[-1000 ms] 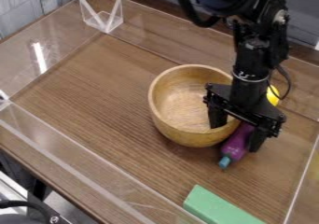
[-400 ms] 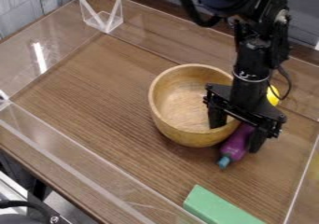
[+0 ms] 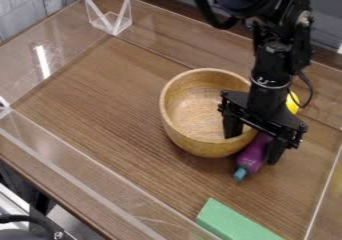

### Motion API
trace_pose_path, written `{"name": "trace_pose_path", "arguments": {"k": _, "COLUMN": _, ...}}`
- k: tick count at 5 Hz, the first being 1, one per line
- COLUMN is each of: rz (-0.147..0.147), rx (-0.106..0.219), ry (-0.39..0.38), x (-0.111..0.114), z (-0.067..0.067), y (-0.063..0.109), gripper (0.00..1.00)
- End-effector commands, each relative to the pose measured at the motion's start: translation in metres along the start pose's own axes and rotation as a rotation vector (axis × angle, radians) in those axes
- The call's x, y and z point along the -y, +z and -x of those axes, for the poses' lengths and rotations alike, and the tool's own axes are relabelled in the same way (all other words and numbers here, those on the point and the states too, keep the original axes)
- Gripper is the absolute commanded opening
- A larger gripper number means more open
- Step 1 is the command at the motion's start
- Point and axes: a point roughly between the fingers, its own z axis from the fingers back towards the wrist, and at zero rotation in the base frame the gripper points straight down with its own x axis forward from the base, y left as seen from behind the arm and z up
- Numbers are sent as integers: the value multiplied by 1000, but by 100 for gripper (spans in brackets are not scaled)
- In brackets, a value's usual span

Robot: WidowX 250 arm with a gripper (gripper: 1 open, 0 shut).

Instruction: Put the purple eggplant in the brown bowl

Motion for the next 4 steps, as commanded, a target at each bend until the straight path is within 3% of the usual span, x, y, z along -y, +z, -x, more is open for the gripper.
{"name": "trace_pose_path", "arguments": {"k": 1, "rz": -16, "rx": -64, "ry": -5, "x": 6, "z": 12, "y": -11, "gripper": 100}}
{"name": "trace_pose_path", "arguments": {"k": 4, "rz": -22, "rx": -81, "ry": 4, "x": 8, "z": 14, "y": -10, "gripper": 100}}
